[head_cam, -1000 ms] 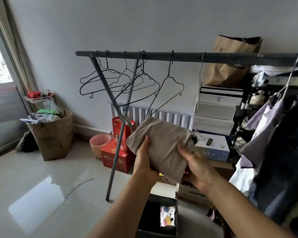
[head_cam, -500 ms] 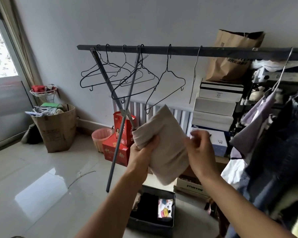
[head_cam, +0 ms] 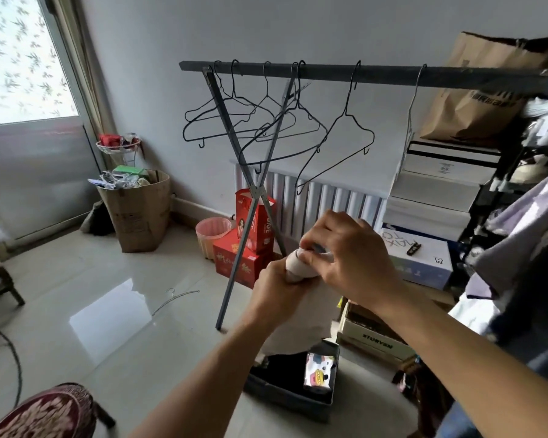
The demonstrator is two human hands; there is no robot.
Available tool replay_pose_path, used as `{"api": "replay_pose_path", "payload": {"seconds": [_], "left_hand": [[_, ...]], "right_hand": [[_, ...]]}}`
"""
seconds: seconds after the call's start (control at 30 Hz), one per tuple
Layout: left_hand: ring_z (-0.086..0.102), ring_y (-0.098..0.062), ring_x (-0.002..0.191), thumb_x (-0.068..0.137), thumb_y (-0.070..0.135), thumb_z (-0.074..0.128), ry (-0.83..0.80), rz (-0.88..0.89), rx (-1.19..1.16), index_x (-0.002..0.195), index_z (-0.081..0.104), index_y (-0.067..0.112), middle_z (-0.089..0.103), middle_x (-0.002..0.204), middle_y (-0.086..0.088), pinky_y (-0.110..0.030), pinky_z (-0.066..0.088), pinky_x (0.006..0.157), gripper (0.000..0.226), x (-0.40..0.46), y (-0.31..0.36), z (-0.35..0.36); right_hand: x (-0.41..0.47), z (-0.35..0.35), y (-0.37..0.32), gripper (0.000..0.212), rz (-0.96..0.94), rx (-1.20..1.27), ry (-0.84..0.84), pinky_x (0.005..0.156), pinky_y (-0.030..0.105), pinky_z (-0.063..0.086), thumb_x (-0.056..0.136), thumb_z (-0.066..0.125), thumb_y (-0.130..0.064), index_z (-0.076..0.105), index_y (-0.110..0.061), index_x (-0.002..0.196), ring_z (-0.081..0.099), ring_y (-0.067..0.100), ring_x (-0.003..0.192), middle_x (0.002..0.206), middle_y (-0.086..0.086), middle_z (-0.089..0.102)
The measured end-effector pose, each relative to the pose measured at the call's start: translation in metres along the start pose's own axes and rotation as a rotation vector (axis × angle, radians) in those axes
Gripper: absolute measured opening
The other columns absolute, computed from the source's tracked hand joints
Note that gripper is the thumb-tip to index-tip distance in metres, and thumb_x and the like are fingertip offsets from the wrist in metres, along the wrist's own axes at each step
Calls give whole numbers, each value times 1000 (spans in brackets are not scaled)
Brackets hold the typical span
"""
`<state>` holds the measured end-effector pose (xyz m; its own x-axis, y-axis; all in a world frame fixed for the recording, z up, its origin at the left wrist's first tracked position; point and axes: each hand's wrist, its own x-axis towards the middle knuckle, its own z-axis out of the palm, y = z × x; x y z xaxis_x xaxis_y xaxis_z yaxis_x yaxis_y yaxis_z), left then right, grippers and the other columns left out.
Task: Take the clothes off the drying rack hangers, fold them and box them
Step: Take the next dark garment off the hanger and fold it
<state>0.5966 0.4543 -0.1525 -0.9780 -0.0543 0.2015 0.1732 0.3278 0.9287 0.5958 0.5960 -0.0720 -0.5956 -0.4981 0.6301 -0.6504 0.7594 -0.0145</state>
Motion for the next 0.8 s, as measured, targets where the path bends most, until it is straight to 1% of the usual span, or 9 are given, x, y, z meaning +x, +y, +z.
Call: {"api": "replay_pose_path", "payload": {"seconds": [0.1, 0.17, 0.23, 0.37, 0.47, 0.53, 0.63, 0.7, 0.8], "left_hand": [[71, -12, 82, 61, 61, 68, 4, -30, 29, 95, 71, 29, 75, 87, 5, -45, 59, 76, 47, 7, -5, -6], [71, -12, 81, 59, 62, 67, 18, -45, 56, 94, 71, 28, 74, 85, 5, -45, 59, 75, 49, 14, -9, -12], [71, -12, 80, 59, 61, 66, 22, -51, 76, 93, 71, 27, 74, 84, 5, -45, 59, 75, 49, 19, -10, -18], [70, -12, 80, 63, 52, 73, -8, -47, 142, 95, 72, 26, 74, 85, 7, -43, 59, 75, 41, 32, -14, -30], [69, -13, 82, 69, 37, 79, -97, -71, 194, 102, 71, 20, 72, 91, 5, -42, 59, 77, 38, 38, -18, -45], [69, -13, 85, 72, 31, 81, -184, -107, 159, 107, 70, 17, 71, 96, 2, -41, 60, 77, 39, 39, -20, -55], [70, -14, 85, 74, 31, 82, -266, -215, 103, 107, 69, 16, 72, 97, -1, -33, 61, 76, 39, 42, -23, -71], [71, -14, 84, 73, 32, 83, -286, -324, 52, 105, 70, 17, 74, 95, -2, -27, 60, 73, 37, 45, -26, -81], [72, -19, 90, 77, 25, 80, -245, -426, -206, 106, 71, 15, 75, 98, -4, -35, 60, 82, 32, 49, -39, -90]], "right_hand": [[11, 12, -3, 18, -9, -116, -45, 70, 37, 48, 79, 74, -35, 70, -18, 83, 60, 22, 81, 83, 0, 61], [21, 20, -5, 15, -54, -166, -86, 67, 34, 47, 79, 72, -32, 69, -18, 81, 61, 21, 79, 81, 0, 62], [28, 23, -8, 12, -5, -99, -124, 65, 28, 44, 84, 67, -32, 66, -20, 84, 59, 17, 78, 82, -3, 60], [43, 40, -8, 7, 296, 265, -69, 60, 17, 34, 93, 57, -26, 58, -21, 89, 53, 10, 75, 84, -8, 59], [58, 59, -6, 12, 577, 587, 21, 70, 30, 45, 97, 51, -21, 58, -19, 86, 57, 14, 79, 80, -5, 59], [63, 75, -4, 15, 693, 635, 17, 77, 36, 48, 98, 49, -21, 59, -19, 87, 58, 18, 85, 82, -3, 60], [68, 99, 0, 15, 798, 590, -85, 82, 36, 47, 100, 48, -24, 59, -18, 92, 60, 24, 95, 89, 0, 61], [70, 110, 3, 17, 756, 451, -156, 81, 35, 46, 100, 48, -28, 60, -16, 96, 61, 25, 97, 94, 3, 63], [69, 117, -7, 23, 439, 299, 2, 88, 34, 38, 101, 44, -36, 59, -21, 108, 57, 18, 102, 109, -2, 62]]}}
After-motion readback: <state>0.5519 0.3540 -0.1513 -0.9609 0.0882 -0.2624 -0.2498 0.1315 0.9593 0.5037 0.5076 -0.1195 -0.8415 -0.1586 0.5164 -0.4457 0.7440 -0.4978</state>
